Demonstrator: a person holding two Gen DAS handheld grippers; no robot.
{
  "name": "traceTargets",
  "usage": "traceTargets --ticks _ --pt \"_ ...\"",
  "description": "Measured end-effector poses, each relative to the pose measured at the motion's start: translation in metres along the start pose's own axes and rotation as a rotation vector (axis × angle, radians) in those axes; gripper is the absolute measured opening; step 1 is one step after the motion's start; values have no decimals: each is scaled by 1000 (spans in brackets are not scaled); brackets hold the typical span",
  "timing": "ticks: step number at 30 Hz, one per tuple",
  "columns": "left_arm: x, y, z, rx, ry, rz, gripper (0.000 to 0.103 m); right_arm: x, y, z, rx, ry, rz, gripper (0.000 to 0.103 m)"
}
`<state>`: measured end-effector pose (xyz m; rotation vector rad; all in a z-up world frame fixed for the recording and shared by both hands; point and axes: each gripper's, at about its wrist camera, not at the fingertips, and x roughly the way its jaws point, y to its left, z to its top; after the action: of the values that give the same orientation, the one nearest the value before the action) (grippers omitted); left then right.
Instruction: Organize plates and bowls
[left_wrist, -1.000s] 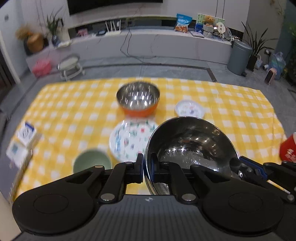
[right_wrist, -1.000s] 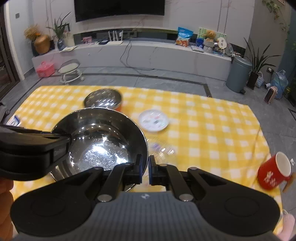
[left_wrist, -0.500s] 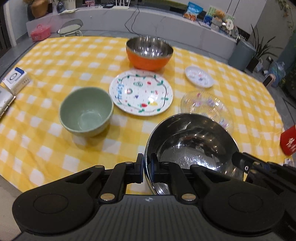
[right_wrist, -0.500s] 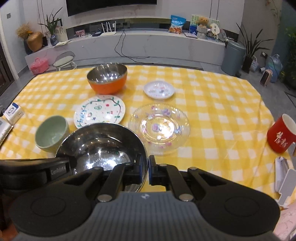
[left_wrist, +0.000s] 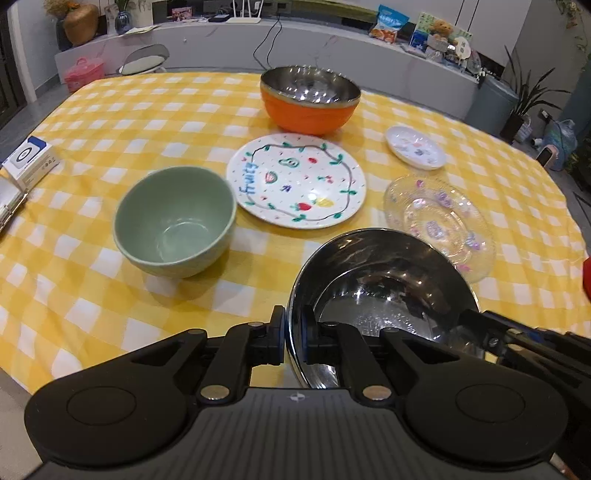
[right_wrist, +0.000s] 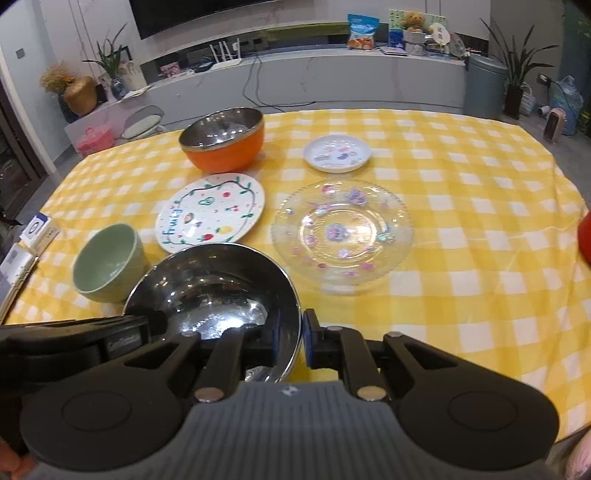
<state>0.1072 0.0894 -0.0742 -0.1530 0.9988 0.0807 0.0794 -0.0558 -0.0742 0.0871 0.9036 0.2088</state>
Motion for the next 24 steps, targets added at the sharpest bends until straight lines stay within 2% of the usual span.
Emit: traceTargets --ticks 4,8,12,14,16,18,20,21,23,24 --pt "2 4 -2 -2 4 -7 8 -2 2 -2 -13 -31 11 12" --pt "2 1 -2 33 3 -5 9 2 -6 -1 0 -10 49 12" --pt "8 1 -5 50 3 -20 15 6 -16 0 39 18 90 11" --pt "7 -3 -6 84 -22 4 24 7 -19 0 43 27 85 12" --pt "5 -4 -6 84 -57 15 46 6 -21 -2 35 18 88 17" --pt "0 -4 -6 75 -97 -12 54 6 -22 -1 33 15 77 20" --pt "-2 -3 -4 64 -116 -56 64 4 -24 -1 49 12 61 32" --pt "-3 -3 -4 63 -122 -69 74 3 -25 0 56 5 63 38" --pt "-3 -6 -3 52 -128 -61 78 0 -25 0 52 -4 74 43" --pt "-4 -7 -3 43 -127 -48 79 -1 -25 1 49 -6 66 54"
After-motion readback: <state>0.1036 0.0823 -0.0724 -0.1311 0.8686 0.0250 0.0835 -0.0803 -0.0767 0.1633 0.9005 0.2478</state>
